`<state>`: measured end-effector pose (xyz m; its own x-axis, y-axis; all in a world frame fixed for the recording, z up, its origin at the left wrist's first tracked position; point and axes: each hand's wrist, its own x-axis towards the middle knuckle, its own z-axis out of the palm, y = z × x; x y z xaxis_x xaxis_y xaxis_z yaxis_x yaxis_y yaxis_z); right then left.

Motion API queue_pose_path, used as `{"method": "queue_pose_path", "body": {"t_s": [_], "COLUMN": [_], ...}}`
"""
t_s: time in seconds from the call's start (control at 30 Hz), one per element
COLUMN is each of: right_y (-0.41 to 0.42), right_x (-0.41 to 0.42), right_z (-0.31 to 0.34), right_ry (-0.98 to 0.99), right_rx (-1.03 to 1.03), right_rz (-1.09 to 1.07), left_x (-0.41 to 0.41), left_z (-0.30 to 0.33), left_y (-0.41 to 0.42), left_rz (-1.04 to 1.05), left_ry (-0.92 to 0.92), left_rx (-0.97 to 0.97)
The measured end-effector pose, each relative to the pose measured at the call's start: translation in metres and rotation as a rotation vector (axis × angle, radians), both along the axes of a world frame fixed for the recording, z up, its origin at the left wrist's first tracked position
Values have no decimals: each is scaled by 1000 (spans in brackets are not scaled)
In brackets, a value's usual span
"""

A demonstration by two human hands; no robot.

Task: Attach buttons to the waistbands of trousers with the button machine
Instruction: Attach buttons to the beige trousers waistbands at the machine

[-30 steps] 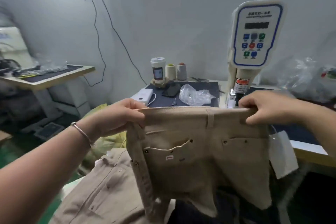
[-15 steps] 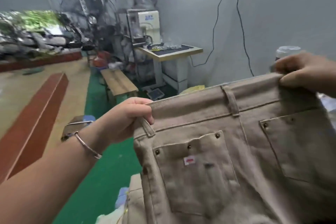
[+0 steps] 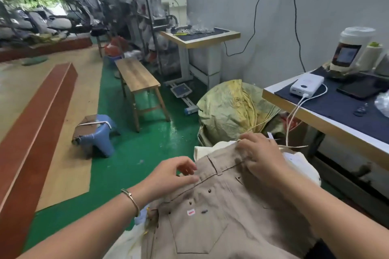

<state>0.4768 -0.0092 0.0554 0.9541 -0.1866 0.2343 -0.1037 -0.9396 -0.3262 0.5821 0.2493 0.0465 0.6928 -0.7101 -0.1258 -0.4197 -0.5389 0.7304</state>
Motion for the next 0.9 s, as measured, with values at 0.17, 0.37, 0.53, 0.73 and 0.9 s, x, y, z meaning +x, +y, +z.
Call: {"method": "queue_pose_path", "body": {"t_s": [0.17,0.37,0.53,0.73,0.9], "right_y": [0,25,0,-53,-66], "right_x": [-8,-33,-81,-198,-332], "right_z": [3,31,86,109,91], "right_ry": [87,35,-204,-209,-90], "right_rx": [7,-4,160,128,129], "right_rz": [82,62,-178,-506,-818], "left_x": [-21,-22,-63,-150,-270], "left_z": [-2,34,81,94,83], "left_y": [-41,-81,-159,-265,-332], "left_rz": [-208,-180,-385,-796,-1182], "left_ry": [-162,-386,-296,-248,-349], "left_rx": [35,155,-113,-101,-60]}}
